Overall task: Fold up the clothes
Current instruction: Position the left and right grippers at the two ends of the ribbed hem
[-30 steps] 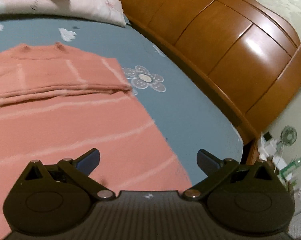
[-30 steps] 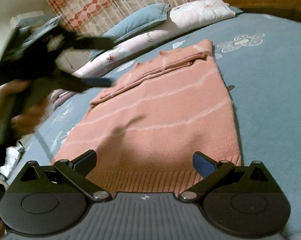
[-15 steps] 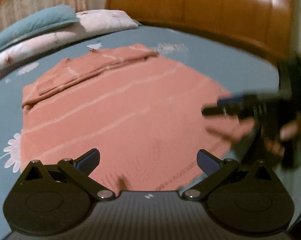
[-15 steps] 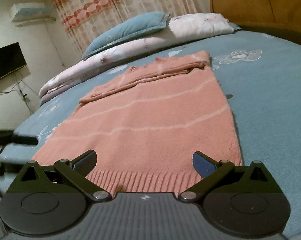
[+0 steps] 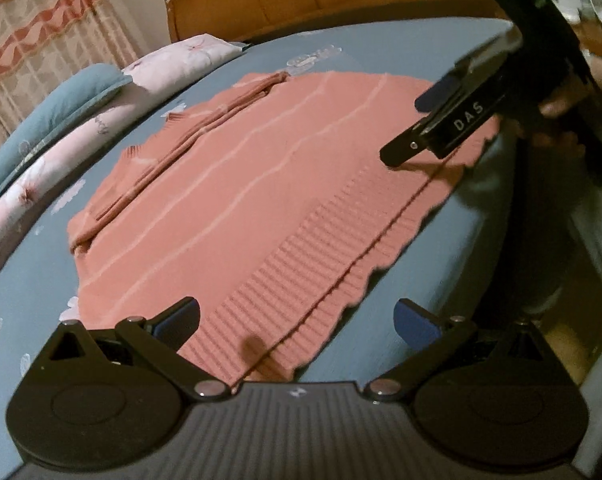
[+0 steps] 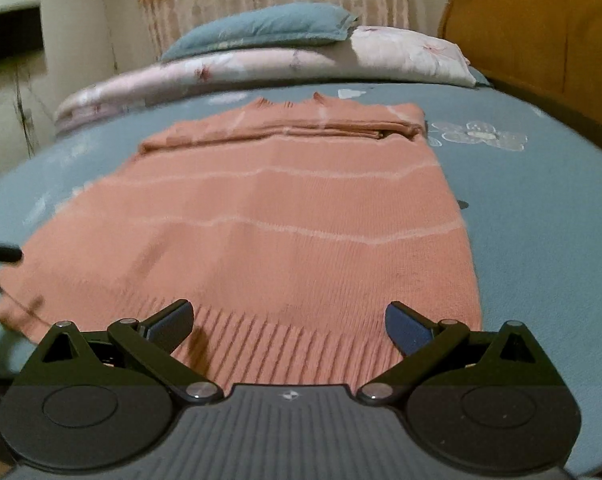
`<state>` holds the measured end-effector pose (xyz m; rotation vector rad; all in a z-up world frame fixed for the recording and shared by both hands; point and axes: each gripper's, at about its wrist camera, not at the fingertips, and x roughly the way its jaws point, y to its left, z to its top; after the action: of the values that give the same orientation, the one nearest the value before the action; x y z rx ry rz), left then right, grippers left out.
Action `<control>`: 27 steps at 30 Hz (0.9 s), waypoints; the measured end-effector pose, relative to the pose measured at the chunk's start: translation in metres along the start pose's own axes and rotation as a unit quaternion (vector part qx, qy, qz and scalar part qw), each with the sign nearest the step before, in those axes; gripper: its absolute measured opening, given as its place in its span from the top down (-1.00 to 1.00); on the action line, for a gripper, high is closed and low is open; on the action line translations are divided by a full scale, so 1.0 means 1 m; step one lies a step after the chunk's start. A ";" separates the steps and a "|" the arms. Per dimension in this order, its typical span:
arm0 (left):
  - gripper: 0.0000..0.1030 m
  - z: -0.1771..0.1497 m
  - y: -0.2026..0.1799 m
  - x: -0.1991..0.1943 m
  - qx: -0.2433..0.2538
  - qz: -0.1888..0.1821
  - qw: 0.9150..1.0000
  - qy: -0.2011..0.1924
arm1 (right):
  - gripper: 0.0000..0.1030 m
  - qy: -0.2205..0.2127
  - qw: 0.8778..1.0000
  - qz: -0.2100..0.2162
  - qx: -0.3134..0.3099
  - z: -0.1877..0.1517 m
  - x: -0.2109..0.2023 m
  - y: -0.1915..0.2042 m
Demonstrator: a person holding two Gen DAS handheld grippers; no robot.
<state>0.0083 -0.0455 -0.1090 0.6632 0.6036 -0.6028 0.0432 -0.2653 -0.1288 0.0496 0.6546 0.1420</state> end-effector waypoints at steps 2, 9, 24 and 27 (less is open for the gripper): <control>-0.99 -0.003 0.000 0.000 0.006 -0.003 1.000 0.001 | -1.00 0.014 1.000 -0.008 -0.023 0.003 0.000 0.006; -0.99 -0.003 0.010 0.006 0.001 0.001 1.000 -0.003 | -1.00 0.018 0.996 0.012 -0.082 0.018 -0.015 0.028; -0.99 0.000 0.015 0.016 0.024 0.016 1.000 -0.007 | -1.00 0.020 0.962 0.052 -0.266 0.017 -0.013 0.097; -0.99 0.000 0.016 0.016 0.032 0.018 0.999 -0.009 | -1.00 0.022 0.958 0.050 -0.280 0.016 -0.013 0.100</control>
<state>0.0293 -0.0404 -0.1137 0.7261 0.5572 -0.5956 0.0312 -0.1680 -0.0997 -0.4691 0.6360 0.4226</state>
